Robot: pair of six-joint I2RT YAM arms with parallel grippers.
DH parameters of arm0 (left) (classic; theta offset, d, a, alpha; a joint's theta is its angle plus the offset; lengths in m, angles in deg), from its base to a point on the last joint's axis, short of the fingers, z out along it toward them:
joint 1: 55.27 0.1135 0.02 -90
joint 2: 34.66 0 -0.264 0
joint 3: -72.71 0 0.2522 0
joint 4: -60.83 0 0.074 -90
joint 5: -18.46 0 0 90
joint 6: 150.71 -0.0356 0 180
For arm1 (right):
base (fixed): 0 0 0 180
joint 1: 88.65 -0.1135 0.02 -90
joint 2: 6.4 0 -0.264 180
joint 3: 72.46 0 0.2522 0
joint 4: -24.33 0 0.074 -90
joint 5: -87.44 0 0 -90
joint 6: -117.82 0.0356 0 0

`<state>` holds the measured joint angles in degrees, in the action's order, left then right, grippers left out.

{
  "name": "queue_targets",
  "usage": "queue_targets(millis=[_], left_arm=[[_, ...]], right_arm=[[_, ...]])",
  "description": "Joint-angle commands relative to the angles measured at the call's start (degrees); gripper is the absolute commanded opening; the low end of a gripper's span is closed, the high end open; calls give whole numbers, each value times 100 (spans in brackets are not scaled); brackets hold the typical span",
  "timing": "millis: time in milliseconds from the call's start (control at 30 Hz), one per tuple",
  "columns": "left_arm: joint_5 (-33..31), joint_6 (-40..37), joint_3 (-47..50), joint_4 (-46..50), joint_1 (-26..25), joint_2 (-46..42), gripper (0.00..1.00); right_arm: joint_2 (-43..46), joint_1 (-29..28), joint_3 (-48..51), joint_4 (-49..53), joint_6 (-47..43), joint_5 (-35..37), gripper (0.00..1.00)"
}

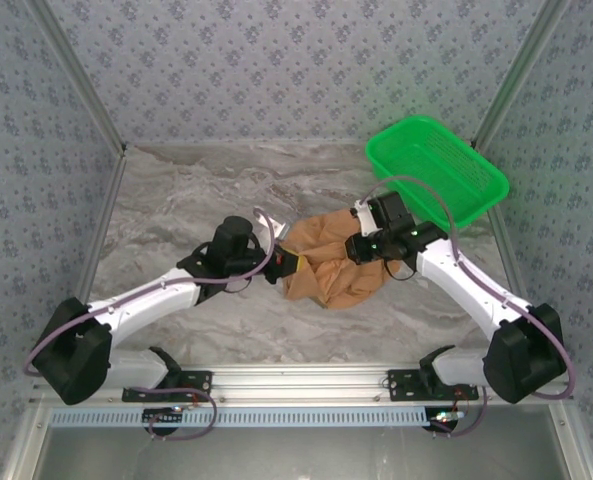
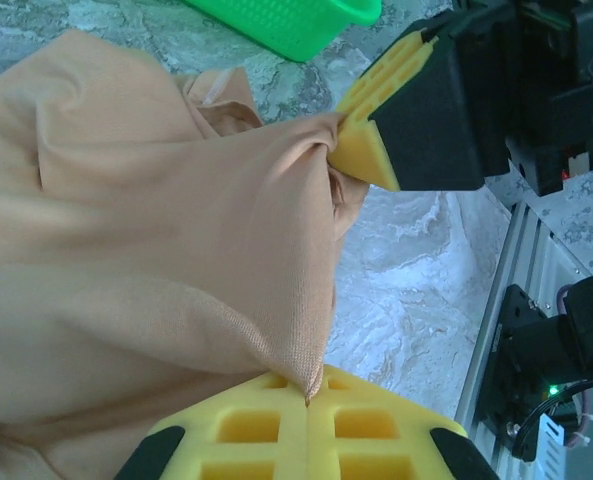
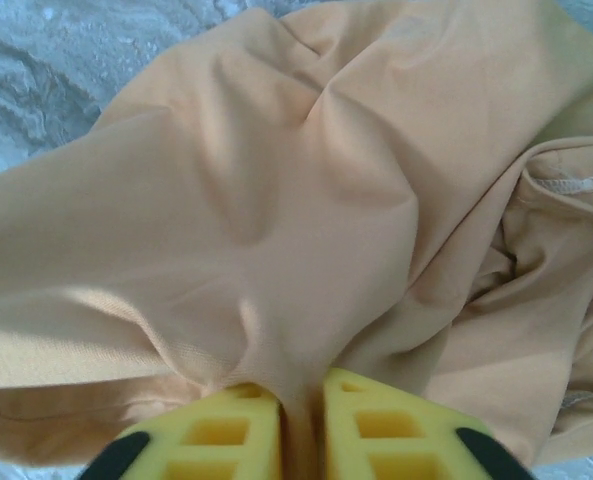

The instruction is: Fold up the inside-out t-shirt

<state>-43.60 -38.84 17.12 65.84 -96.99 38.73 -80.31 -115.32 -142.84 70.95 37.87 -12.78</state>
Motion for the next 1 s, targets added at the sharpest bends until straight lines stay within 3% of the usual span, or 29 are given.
queue_targets(millis=[0,233,467,700,800,967], left_arm=[[229,160,-38,-54,26,-2,0],[179,214,-133,101,24,37,0],[186,178,-208,220,26,35,0],[171,118,-229,321,23,-51,0],[171,82,-239,363,23,-72,0],[138,28,-216,453,26,-129,0]], right_arm=[[221,-62,-105,339,166,-3,26],[1019,-484,858,-230,1527,-344,36],[1379,-945,1813,-1423,2796,278,48],[942,-1581,1622,-1072,1931,2051,70],[671,-1589,1558,-1360,1705,2184,74],[64,-1536,1305,-1798,1370,2156,72]])
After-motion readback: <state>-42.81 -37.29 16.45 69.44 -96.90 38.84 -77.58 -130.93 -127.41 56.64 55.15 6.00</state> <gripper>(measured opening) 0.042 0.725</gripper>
